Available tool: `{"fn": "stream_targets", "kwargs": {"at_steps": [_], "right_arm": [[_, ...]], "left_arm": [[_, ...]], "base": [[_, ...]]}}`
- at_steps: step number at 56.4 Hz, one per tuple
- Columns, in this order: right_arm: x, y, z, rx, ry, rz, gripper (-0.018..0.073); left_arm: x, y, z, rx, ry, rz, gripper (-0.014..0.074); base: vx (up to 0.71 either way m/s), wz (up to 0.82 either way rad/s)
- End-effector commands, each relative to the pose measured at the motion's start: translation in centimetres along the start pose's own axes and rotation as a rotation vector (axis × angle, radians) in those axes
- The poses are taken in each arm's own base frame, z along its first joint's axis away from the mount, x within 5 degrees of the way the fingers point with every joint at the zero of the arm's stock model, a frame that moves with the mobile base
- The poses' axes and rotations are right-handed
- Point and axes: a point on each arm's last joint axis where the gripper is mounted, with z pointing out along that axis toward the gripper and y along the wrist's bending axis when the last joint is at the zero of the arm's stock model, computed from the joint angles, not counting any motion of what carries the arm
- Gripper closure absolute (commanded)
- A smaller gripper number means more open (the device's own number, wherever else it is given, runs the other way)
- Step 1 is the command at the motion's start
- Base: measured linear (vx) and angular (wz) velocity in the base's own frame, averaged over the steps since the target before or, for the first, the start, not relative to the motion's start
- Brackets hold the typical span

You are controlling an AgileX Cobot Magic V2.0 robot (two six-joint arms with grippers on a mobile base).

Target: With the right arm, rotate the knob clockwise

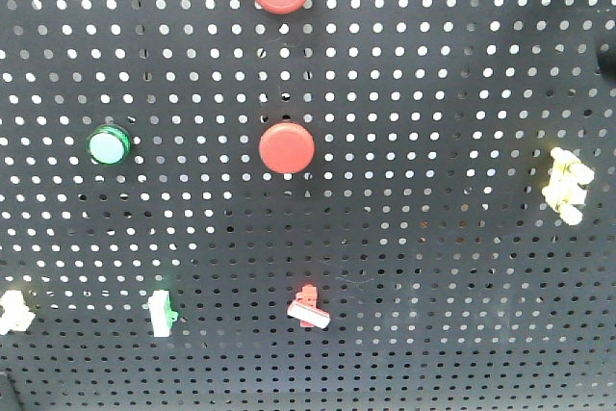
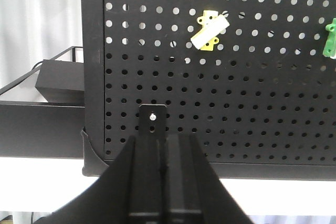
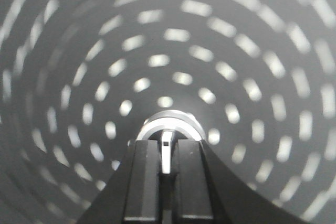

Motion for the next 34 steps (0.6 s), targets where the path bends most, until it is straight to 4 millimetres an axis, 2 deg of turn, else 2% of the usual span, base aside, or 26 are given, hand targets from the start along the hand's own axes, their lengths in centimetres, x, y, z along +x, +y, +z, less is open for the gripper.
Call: {"fn": "stream_targets", "kwargs": {"at_steps": [1,8,19,29,34], "right_arm": [[-1.3,-0.3,0.3,0.006,-0.120,0.332,0.0568],[-1.4,-0.4,0.3,-0.017,-0.133,0.678,0.0568],[-1.7,-0.4,0.3,-0.061,-0.167,1.109,0.0568],[-2.3,-0.5,0.1,-0.114,-0.220,1.357,0.0568],[-2.5,-0.6,0.1,-0.133,-0.241,1.414,0.0568]], "left_arm": [[-0.3,0.1,0.0,-0.006,-0.066,-0.017,0.0603],[-0.3,0.1,0.0,-0.006,-0.066,-0.017,0.0603],[-0.3,0.1,0.0,-0.006,-0.066,-0.017,0.0603],[-0.3,0.1,0.0,-0.006,-0.066,-0.017,0.0603],[-0.3,0.1,0.0,-0.006,-0.066,-0.017,0.0603]], "base": [[0.00,0.00],[0.00,0.00],[0.00,0.00],[0.00,0.00],[0.00,0.00]]}}
